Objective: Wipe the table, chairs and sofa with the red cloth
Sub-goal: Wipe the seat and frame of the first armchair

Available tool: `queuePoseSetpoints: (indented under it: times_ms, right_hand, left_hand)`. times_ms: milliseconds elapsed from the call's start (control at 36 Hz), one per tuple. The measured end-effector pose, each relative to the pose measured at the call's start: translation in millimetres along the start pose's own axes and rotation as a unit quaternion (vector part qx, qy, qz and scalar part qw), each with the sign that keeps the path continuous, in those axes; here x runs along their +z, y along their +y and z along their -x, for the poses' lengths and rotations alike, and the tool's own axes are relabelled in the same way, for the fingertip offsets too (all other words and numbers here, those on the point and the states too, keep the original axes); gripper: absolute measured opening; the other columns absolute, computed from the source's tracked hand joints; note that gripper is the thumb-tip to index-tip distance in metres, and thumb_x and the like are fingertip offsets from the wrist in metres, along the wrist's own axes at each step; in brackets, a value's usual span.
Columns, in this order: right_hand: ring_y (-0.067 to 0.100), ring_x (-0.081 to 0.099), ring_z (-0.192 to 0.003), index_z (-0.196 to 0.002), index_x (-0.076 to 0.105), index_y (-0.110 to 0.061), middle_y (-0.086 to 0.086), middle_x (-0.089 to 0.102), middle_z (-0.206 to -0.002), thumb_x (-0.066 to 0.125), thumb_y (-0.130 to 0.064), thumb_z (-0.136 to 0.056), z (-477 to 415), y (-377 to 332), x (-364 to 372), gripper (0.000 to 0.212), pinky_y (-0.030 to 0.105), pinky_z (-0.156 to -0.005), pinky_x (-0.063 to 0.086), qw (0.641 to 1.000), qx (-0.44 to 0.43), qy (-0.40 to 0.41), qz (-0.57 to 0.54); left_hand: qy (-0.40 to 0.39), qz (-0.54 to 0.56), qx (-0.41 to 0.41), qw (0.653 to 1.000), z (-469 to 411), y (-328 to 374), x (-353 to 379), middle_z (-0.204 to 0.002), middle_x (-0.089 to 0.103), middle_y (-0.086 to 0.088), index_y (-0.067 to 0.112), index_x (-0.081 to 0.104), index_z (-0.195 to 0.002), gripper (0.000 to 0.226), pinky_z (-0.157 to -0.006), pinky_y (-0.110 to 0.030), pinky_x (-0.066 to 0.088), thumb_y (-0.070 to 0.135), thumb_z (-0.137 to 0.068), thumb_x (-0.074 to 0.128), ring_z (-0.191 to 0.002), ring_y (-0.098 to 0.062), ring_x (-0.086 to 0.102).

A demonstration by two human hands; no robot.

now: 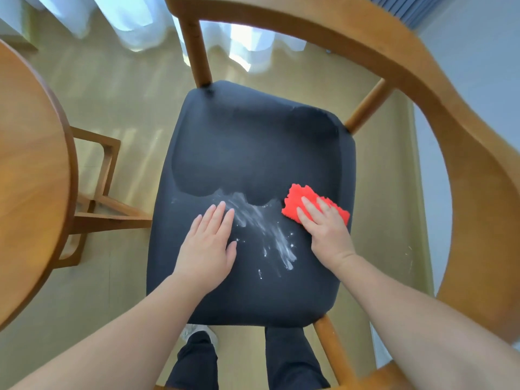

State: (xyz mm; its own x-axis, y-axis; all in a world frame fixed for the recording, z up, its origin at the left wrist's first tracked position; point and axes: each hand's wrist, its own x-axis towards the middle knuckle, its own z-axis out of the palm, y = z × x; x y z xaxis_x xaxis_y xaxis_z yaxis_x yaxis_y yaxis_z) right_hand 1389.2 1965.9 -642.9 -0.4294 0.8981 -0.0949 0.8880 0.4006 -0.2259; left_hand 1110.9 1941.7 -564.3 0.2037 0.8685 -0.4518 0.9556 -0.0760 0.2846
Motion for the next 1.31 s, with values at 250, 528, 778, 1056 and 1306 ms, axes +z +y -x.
queuePoseSetpoints:
  times_ms: [250,528,778,1056,1306]
  right_hand:
    - [0.046,0.059,-0.1,-0.115,0.061,-0.007,0.016,0.062,-0.125,0.028,0.008,-0.076,-20.7,50.6,-7.1,0.053,0.055,-0.085,0.05,0.993,-0.117,-0.009,0.032]
    - [0.049,0.054,-0.112,-0.122,0.064,-0.003,0.019,0.054,-0.136,0.045,0.01,-0.073,-108.1,119.8,-48.7,0.054,0.052,-0.094,0.044,0.996,0.077,0.034,0.039]
    - [0.035,0.042,-0.129,-0.142,0.046,-0.014,0.005,0.035,-0.154,0.042,0.012,-0.077,-78.2,89.6,-30.4,0.07,0.04,-0.103,0.036,0.975,0.21,0.007,-0.065]
    - [0.047,0.039,-0.13,-0.134,0.053,-0.002,0.015,0.042,-0.147,0.047,0.02,-0.069,-0.6,16.6,-16.7,0.069,0.054,-0.107,0.036,0.971,0.222,-0.033,-0.079]
    - [0.023,0.015,-0.147,-0.149,0.034,-0.022,-0.006,0.017,-0.16,0.038,0.008,-0.087,23.8,-41.4,-38.5,0.07,0.036,-0.117,0.018,0.943,0.265,-0.179,-0.092]
  left_hand:
    - [-0.002,-0.02,0.021,1.0,-8.0,-0.7,7.4,-0.155,0.026,-0.008,0.01,0.03,-0.147,0.06,-0.115,-0.035,0.009,0.031,-0.095,0.049,-0.144,-0.024,0.021]
    - [0.013,-0.023,0.028,0.999,-26.2,3.7,20.1,-0.148,0.039,-0.011,0.006,0.041,-0.141,0.059,-0.115,-0.037,0.021,0.035,-0.091,0.032,-0.136,-0.027,0.036]
    - [0.008,-0.013,0.033,0.999,-24.5,6.4,21.2,-0.146,0.041,-0.013,0.004,0.042,-0.14,0.059,-0.112,-0.034,0.015,0.034,-0.09,0.032,-0.135,-0.028,0.038]
    - [0.005,-0.01,0.033,0.999,5.0,-8.4,-6.4,-0.157,0.022,-0.005,0.011,0.026,-0.149,0.059,-0.117,-0.031,0.005,0.03,-0.097,0.045,-0.145,-0.02,0.016]
    - [0.021,0.009,0.05,0.998,49.6,-36.8,-41.5,-0.159,0.013,-0.002,0.014,0.016,-0.151,0.06,-0.116,-0.027,-0.002,0.03,-0.099,0.039,-0.146,-0.016,0.006]
